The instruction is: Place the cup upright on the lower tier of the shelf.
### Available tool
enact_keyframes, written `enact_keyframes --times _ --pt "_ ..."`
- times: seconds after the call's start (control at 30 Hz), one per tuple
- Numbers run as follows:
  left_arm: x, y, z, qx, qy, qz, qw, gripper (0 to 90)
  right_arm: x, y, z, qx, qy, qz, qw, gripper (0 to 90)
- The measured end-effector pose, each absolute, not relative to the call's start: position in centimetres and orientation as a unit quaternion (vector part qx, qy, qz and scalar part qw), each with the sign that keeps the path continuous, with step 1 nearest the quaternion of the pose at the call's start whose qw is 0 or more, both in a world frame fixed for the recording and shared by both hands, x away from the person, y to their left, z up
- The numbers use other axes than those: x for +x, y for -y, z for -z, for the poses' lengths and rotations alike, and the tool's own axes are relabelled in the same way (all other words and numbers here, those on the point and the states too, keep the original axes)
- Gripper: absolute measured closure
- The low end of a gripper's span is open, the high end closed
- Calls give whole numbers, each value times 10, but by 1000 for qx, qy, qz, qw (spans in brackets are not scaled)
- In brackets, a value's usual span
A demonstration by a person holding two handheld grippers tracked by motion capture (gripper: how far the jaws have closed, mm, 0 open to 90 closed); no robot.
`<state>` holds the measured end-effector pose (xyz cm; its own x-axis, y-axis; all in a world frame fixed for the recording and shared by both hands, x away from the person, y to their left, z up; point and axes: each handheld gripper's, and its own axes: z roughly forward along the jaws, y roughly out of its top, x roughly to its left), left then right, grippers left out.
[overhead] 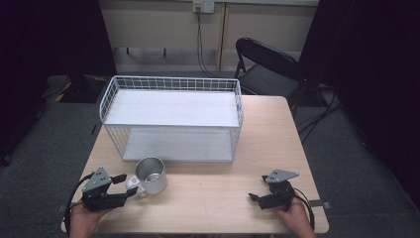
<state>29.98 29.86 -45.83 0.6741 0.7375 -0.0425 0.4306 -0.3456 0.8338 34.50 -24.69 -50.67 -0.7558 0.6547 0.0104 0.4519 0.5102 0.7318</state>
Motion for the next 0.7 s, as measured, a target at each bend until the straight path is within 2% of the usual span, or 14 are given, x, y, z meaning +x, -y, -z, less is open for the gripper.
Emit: enact_keyframes --times 0.5,0.7 --pt "304 -292 459 811 -352 -149 443 519 345 247 507 325 -857 -375 137 122" --pt "304 -292 458 810 -356 -141 444 622 345 247 507 325 -857 -375 137 122"
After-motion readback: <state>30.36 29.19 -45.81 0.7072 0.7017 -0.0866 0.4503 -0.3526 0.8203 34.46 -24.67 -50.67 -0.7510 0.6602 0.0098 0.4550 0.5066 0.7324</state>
